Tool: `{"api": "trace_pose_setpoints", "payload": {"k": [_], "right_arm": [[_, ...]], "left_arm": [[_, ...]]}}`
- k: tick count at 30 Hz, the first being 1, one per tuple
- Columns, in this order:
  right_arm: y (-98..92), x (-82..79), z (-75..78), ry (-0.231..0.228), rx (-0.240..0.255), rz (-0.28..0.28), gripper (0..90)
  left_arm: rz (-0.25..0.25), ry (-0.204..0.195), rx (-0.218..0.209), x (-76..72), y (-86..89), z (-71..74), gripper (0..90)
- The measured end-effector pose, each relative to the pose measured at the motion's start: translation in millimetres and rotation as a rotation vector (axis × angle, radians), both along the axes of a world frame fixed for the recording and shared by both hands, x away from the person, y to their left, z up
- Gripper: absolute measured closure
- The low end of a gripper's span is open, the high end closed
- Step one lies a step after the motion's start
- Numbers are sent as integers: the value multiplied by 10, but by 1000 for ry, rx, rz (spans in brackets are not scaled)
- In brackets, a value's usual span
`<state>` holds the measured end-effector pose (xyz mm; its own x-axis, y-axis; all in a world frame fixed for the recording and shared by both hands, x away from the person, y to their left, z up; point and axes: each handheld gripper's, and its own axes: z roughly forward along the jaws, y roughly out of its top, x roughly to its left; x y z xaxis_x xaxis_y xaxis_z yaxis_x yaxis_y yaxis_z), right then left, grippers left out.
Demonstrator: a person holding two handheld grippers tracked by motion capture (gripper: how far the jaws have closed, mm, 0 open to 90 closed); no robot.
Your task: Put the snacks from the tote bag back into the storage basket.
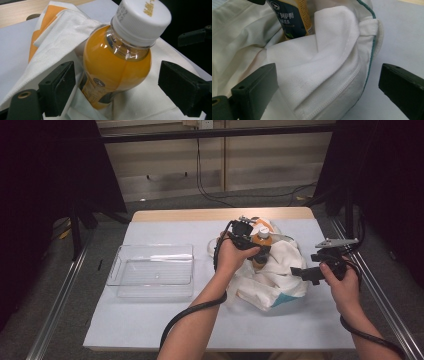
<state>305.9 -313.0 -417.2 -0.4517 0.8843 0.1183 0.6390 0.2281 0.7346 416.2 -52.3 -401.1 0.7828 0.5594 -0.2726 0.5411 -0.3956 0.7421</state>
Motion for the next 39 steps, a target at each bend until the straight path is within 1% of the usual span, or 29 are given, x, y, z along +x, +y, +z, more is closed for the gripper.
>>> {"api": "trace_pose_setpoints", "payload": {"k": [6, 7, 10, 11, 13, 14, 16, 17, 19, 22, 26, 28, 29, 31, 33, 34, 35, 37, 39], "right_arm": [[-2, -1, 5, -5, -3, -3, 19], [-4, -1, 6, -4, -1, 1, 19], [-7, -2, 4, -2, 4, 2, 19], [-10, -4, 7, 0, 7, 3, 19], [-13, -6, 9, -2, 6, 0, 19], [-15, -8, 11, -2, 6, -2, 19], [-21, -11, 14, 2, 10, -2, 19], [-23, -11, 14, 1, 7, -3, 19], [-35, -11, 13, 0, 12, 1, 19], [-48, -16, 13, 3, 15, -7, 19], [-51, -16, 9, -1, 12, -3, 19], [-43, -19, 9, 2, 10, -1, 19], [-41, -19, 9, 2, 10, 0, 19], [-36, -18, 10, 1, 12, 2, 19], [-34, -18, 9, 1, 11, 1, 19], [-33, -18, 9, 1, 11, 1, 19], [-33, -17, 8, 1, 11, 2, 19], [-37, -16, 8, 1, 10, 2, 19], [-39, -19, 9, 5, 12, 1, 19]], "left_arm": [[2, -5, 8, 16, -32, -15, 148], [8, -3, 1, 16, -40, -17, 148], [-1, -5, 13, 21, -61, -27, 149], [-1, -4, 8, 21, -74, -34, 149], [-5, -5, 17, 23, -92, -40, 150], [-1, -4, 9, 21, -107, -47, 150], [-11, -7, 21, 28, -119, -59, 152], [-9, -6, 17, 29, -132, -69, 155], [-13, -9, 25, 34, -139, -79, 161], [-9, -10, 25, 38, -147, -85, 162], [-9, -13, 27, 45, -147, -90, 172], [-3, -16, 20, 43, -152, -87, 179], [-7, -20, 28, 47, -148, -79, 186], [-2, -20, 12, 47, -157, -74, 199], [-11, -25, 25, 50, -158, -56, 211], [-23, -31, 33, 56, -155, -51, 224], [-15, -36, 36, 52, -163, -48, 229], [-14, -42, 42, 54, -158, -39, 246], [-12, -47, 40, 56, -153, -30, 278]]}}
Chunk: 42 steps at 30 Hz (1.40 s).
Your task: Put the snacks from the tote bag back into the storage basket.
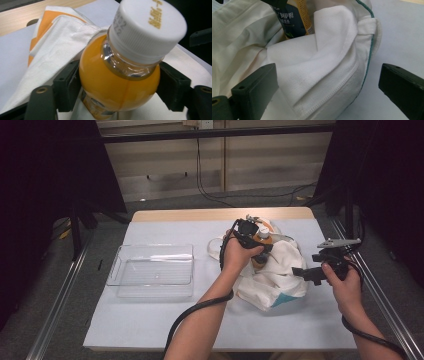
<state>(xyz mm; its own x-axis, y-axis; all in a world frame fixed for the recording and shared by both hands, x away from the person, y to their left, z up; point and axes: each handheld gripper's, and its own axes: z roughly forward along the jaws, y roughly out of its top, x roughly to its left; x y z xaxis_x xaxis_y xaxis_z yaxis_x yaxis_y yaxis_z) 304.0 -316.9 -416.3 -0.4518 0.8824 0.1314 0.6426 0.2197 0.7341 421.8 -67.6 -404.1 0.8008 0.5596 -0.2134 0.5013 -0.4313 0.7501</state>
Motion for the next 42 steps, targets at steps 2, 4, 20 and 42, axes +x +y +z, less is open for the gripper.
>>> {"api": "trace_pose_setpoints", "payload": {"k": [2, 4, 20, 42], "right_arm": [[2, -1, 0, 0, 1, 0, 19], [5, 2, -3, -2, -1, 4, 19], [12, 1, 11, -4, 1, 7, 20], [28, -9, 46, -10, 14, 12, 19]], "left_arm": [[-4, -6, 16, -5, 1, 11, 282], [3, -20, 25, -19, -5, 20, 288], [-14, 10, 68, -42, 65, 229, 301], [-52, 62, 106, -48, 148, 662, 301]]}}
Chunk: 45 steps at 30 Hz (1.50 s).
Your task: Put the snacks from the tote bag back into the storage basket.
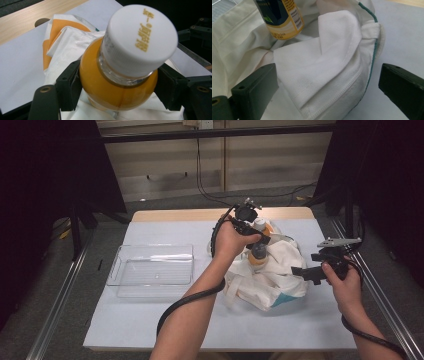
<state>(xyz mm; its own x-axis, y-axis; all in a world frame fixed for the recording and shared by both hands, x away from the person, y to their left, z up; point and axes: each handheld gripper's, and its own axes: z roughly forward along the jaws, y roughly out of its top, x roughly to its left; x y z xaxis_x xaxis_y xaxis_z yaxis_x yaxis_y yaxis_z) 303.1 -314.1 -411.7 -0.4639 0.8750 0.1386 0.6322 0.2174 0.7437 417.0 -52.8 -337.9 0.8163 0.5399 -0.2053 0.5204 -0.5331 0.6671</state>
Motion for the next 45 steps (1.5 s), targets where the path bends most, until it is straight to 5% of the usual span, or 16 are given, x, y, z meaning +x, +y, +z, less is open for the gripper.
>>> {"api": "trace_pose_setpoints", "payload": {"k": [45], "right_arm": [[16, -1, 39, -14, 10, 6, 19]], "left_arm": [[-25, 70, 87, -53, 379, 461, 301]]}}
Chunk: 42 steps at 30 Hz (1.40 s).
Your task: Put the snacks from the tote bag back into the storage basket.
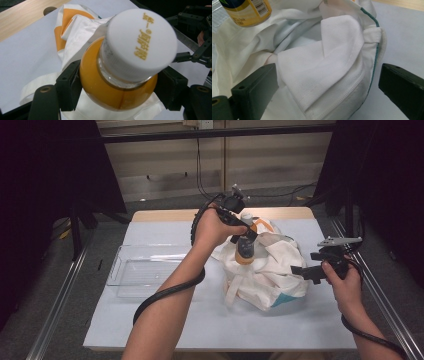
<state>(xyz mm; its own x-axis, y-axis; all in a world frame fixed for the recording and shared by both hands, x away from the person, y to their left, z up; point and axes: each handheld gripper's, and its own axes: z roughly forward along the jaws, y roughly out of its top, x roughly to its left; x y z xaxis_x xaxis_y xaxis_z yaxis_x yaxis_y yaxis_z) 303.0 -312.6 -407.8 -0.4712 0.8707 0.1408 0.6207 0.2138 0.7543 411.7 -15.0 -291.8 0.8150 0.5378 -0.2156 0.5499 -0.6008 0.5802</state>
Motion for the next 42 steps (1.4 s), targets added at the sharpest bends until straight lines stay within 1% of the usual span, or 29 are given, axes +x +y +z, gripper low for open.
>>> {"api": "trace_pose_setpoints", "payload": {"k": [1, 2, 5, 8, 9, 10, 12, 13, 14, 16, 18, 19, 21, 24, 25, 26, 29, 30, 35, 38, 39, 40, 42], "right_arm": [[-2, 0, 1, 2, 3, 1, 19], [-2, 1, 2, 1, 7, 2, 19], [7, 1, 11, 2, 9, 5, 20], [16, 0, 16, 2, 11, 7, 19], [18, 2, 15, 2, 11, 10, 19], [22, 3, 13, 6, 10, 13, 20], [25, 4, 13, 5, 8, 14, 20], [25, 3, 14, 5, 11, 14, 19], [26, 3, 16, 3, 11, 14, 19], [30, 2, 20, 4, 9, 15, 19], [30, 3, 24, 2, 10, 16, 20], [30, 2, 27, 4, 13, 15, 19], [32, 2, 31, 0, 14, 15, 19], [31, 0, 36, 0, 15, 15, 19], [31, 0, 37, -2, 17, 15, 20], [31, 0, 38, -3, 16, 16, 19], [31, -3, 45, -3, 16, 15, 19], [30, -3, 46, -3, 17, 14, 19], [31, -3, 51, -5, 16, 14, 20], [35, -3, 55, -8, 18, 15, 19], [37, -4, 55, -5, 17, 14, 19], [38, -3, 54, -5, 17, 14, 20], [42, -2, 51, -3, 19, 14, 19]], "left_arm": [[1, -3, 2, -2, 8, 6, 301], [-5, -3, 12, -2, 22, 17, 301], [7, 2, 10, -6, 49, 23, 301], [5, 2, 18, -5, 79, 33, 301], [0, 3, 26, -2, 93, 40, 301], [8, 4, 30, -7, 96, 45, 301], [8, 7, 34, -6, 115, 52, 301], [6, 7, 41, -6, 126, 58, 301], [5, 6, 39, -7, 132, 58, 301], [-3, 14, 52, -6, 151, 72, 301], [1, 11, 61, -12, 161, 85, 301], [2, 12, 58, -12, 167, 89, 301], [-6, 12, 70, -10, 180, 104, 301], [1, 16, 82, -16, 194, 126, 301], [-2, 17, 73, -13, 202, 128, 301], [0, 17, 82, -16, 211, 138, 301], [10, 18, 77, -20, 236, 152, 301], [5, 21, 84, -15, 254, 163, 302], [12, 22, 85, -11, 312, 179, 302], [25, 23, 89, -12, 353, 200, 302], [18, 20, 85, -5, 369, 205, 302], [29, 21, 83, -13, 375, 213, 302], [35, 20, 76, -13, 399, 224, 302]]}}
